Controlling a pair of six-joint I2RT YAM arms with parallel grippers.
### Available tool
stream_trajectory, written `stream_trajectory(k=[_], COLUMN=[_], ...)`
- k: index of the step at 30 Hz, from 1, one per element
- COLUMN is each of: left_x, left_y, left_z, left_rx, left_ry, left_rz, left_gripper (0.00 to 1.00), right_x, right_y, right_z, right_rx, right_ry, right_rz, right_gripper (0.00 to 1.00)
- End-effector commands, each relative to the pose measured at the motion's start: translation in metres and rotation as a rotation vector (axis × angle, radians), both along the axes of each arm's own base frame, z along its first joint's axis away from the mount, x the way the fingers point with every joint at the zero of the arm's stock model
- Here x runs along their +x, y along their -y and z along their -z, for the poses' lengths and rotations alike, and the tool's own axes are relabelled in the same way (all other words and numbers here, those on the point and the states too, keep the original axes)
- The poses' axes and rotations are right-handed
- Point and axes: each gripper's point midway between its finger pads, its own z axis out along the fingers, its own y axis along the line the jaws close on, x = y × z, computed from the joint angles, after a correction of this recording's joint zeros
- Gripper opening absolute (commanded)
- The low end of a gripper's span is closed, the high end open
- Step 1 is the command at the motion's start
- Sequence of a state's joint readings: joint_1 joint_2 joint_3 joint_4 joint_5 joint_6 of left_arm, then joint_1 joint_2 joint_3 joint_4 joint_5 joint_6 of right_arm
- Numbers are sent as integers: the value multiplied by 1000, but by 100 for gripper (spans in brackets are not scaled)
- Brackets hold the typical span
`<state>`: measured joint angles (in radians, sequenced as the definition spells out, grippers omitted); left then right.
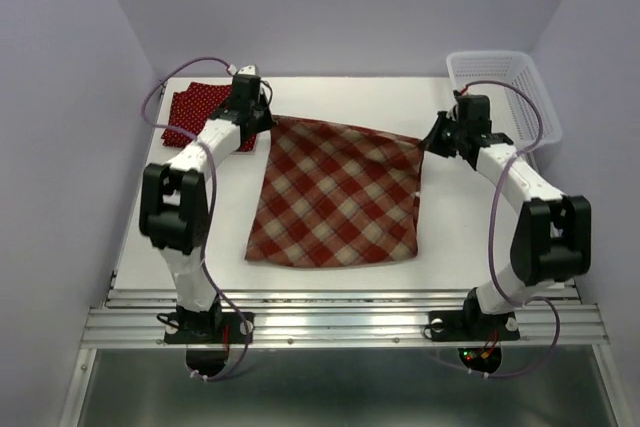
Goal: Fold and stack the skirts
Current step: Fold the skirt
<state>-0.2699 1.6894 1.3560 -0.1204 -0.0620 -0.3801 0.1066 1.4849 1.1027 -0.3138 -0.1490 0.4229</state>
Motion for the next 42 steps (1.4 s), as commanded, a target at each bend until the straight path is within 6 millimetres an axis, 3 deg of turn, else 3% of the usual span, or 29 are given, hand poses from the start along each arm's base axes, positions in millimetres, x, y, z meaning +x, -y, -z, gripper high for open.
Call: stream_trajectory(k=[1, 2, 3, 4, 5, 6, 8, 12, 14, 15, 16, 17, 18, 19, 20, 22, 24, 25, 26, 28, 29, 31, 32, 34, 35, 37, 38, 40, 42], left_x=[84, 96, 111, 116, 129, 135, 143, 140, 129, 121, 118, 106, 99, 86, 77, 60, 32, 25, 8, -10, -24, -42, -49, -72, -84, -99, -109, -118, -129], left_y=[9, 10, 11, 14, 17, 18, 20, 10, 7, 6, 6, 6, 7, 8, 8, 8, 4, 2, 0, 1, -1, -2, -2, -1, -2, -2, -2, 0, 4], left_z=[-65, -62, -26, -16, -39, -14, -21, -20, -23, -40, -46, -29, -49, -34, -31, -48, -40, -41, -17, -31, -11, -16, -14, -4, 11, 3, 17, 13, 27], left_rx=[-53, -49, -37, -36, -46, -33, -31, -18, -28, -32, -35, -39, -51, -63, -72, -93, -111, -115, -126, -146, -153, -171, -183, -206, -206, -234, -239, -260, -267], left_ry=[195, 187, 118, 80, 129, 75, 93, 95, 95, 122, 145, 106, 148, 109, 99, 137, 115, 124, 69, 111, 67, 82, 79, 68, 38, 71, 49, 81, 51], left_rz=[97, 105, 110, 127, 142, 154, 168, 135, 138, 139, 144, 151, 160, 168, 169, 172, 162, 149, 134, 135, 116, 102, 95, 91, 86, 76, 78, 84, 91], left_gripper=[0, 0, 0, 0, 0, 0, 0, 0, 0, 0, 0, 0, 0, 0, 0, 0, 0, 0, 0, 0, 0, 0, 0, 0, 0, 0, 0, 0, 0], right_x=[94, 105, 115, 126, 132, 141, 149, 149, 141, 136, 129, 124, 117, 108, 103, 88, 72, 63, 53, 38, 32, 17, 9, -6, -13, -27, -33, -47, -62], right_y=[22, 21, 19, 21, 16, 15, 16, 19, 15, 15, 16, 17, 18, 19, 20, 20, 19, 19, 17, 18, 17, 16, 15, 11, 9, 8, 8, 6, 1], right_z=[-69, -66, -61, -37, -36, -41, -31, -46, -48, -56, -50, -49, -62, -54, -56, -68, -60, -70, -63, -73, -73, -65, -73, -64, -68, -58, -56, -56, -40], right_rx=[-32, -34, -34, -36, -27, -32, -44, -49, -41, -44, -46, -52, -54, -57, -56, -57, -55, -55, -50, -49, -43, -34, -26, -9, -1, 12, 18, 43, 75], right_ry=[307, 306, 297, 253, 256, 274, 260, 293, 296, 311, 293, 290, 312, 293, 295, 310, 290, 305, 288, 302, 301, 283, 300, 269, 275, 241, 232, 225, 188], right_rz=[14, 3, -7, -21, -52, -59, -63, -78, -102, -105, -107, -100, -95, -91, -86, -84, -97, -102, -117, -111, -111, -114, -118, -137, -145, -150, -144, -138, -150], right_gripper=[1, 0, 1, 1, 1, 0, 1, 1, 1, 1, 1, 1, 1, 1, 1, 1, 1, 1, 1, 1, 1, 1, 1, 1, 1, 2, 2, 3, 3])
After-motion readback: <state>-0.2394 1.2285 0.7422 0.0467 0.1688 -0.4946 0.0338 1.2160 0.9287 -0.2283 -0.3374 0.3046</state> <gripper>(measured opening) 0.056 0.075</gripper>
